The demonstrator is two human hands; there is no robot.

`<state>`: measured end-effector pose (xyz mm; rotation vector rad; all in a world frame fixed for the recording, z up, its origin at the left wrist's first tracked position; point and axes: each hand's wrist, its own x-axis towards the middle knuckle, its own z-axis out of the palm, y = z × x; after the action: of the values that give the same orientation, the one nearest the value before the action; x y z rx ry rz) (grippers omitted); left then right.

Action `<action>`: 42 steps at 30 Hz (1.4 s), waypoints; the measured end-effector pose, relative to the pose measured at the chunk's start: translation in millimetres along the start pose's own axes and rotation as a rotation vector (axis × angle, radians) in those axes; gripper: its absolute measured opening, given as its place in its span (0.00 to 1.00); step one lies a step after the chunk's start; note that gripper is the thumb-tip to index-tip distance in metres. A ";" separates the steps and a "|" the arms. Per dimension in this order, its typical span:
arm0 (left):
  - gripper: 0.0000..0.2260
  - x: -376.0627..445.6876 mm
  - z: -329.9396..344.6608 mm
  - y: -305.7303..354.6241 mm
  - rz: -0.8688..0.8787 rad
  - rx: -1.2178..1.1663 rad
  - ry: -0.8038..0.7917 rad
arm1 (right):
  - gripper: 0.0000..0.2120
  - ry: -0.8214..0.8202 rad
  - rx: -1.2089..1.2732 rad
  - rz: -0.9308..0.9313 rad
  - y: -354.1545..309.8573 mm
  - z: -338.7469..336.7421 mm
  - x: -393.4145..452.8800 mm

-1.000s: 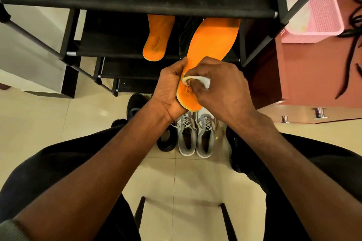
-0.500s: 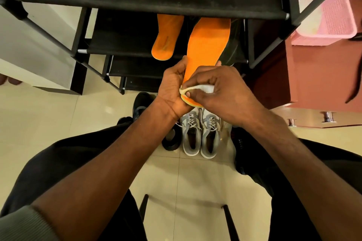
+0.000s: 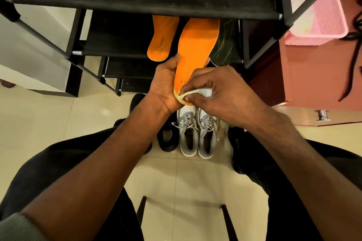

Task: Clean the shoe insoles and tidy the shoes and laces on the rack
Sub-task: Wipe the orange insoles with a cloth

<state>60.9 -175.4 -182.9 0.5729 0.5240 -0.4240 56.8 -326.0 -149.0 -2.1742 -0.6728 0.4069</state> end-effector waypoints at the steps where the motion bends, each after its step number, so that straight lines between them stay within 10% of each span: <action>1: 0.25 1.1 0.7 2.1 0.002 -0.013 0.029 | 0.07 -0.006 -0.026 0.006 3.1 -3.4 0.1; 15: 0.18 -9.5 17.0 -18.4 0.038 0.227 0.050 | 0.09 0.538 -0.227 0.305 40.1 -26.3 7.9; 32: 0.31 -5.4 7.8 1.8 -0.039 0.142 0.084 | 0.07 0.041 0.094 0.097 19.7 -5.3 5.8; 42: 0.20 -8.5 12.0 -17.8 -0.036 0.257 0.039 | 0.08 0.398 -0.084 0.225 35.7 -10.1 8.3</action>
<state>49.3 -194.3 -176.5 0.8212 0.5210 -0.5195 80.3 -346.3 -171.1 -2.3263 -0.2298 0.0522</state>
